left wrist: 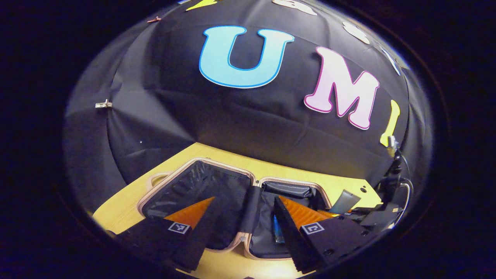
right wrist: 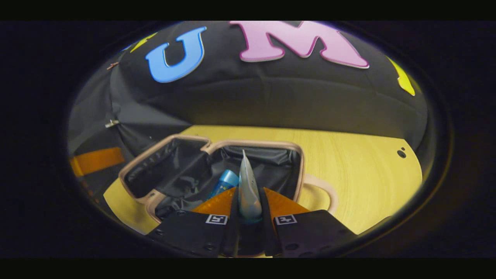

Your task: First open the suitcase, pack the skin care products into it, and then close the suitcase.

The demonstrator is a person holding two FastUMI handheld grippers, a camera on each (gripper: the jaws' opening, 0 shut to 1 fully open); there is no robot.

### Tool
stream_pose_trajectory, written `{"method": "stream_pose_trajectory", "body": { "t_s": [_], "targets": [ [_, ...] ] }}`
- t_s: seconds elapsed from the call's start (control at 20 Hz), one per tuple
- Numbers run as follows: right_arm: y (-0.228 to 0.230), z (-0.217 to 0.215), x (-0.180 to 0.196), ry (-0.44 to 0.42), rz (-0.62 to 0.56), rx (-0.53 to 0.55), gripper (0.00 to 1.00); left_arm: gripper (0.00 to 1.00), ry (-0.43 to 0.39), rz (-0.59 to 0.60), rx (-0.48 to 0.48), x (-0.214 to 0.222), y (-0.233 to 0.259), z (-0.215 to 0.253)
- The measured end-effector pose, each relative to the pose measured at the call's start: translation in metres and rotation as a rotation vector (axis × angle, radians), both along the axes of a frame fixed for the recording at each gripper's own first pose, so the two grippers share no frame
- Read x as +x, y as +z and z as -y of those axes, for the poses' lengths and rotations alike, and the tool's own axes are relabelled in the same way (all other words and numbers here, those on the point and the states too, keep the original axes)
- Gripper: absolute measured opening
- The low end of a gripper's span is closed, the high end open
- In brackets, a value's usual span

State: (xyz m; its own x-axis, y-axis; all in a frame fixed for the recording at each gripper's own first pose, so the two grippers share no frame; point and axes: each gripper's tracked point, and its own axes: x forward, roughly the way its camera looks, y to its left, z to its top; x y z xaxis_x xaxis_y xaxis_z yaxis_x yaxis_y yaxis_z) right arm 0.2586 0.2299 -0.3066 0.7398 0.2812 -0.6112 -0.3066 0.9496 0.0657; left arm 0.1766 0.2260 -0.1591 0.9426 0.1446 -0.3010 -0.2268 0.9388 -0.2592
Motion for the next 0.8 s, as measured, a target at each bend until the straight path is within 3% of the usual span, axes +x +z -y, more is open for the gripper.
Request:
{"method": "stream_pose_trajectory", "body": {
  "t_s": [0.25,0.3,0.35,0.4,0.55,0.7,0.75,0.8],
  "targets": [
    [-0.051,-0.012,-0.014,-0.143,-0.238,0.006,0.29,0.89,0.027,0.016,-0.04,-0.025,0.025,-0.023],
    [-0.049,-0.013,-0.013,-0.173,-0.242,0.011,0.22,0.89,0.037,0.024,-0.049,-0.03,0.03,-0.03],
    [-0.049,-0.011,-0.011,-0.198,-0.234,-0.004,0.35,0.89,0.04,0.028,-0.063,-0.034,0.034,-0.036],
    [-0.043,-0.012,-0.011,-0.206,-0.223,0.002,0.29,0.89,0.043,0.031,-0.08,-0.039,0.038,-0.044],
    [0.0,-0.005,-0.01,-0.219,-0.083,-0.041,0.76,0.89,0.1,0.023,-0.132,-0.059,0.032,-0.084],
    [0.051,-0.012,-0.031,-0.16,0.038,-0.008,0.98,0.9,0.206,-0.002,-0.15,-0.067,0.009,-0.149],
    [0.065,-0.009,-0.043,-0.151,0.077,0.001,0.89,0.91,0.25,-0.014,-0.143,-0.066,0.0,-0.174],
    [0.078,-0.005,-0.057,-0.141,0.106,0.005,0.98,0.91,0.275,-0.032,-0.134,-0.061,-0.01,-0.199]
  ]
}}
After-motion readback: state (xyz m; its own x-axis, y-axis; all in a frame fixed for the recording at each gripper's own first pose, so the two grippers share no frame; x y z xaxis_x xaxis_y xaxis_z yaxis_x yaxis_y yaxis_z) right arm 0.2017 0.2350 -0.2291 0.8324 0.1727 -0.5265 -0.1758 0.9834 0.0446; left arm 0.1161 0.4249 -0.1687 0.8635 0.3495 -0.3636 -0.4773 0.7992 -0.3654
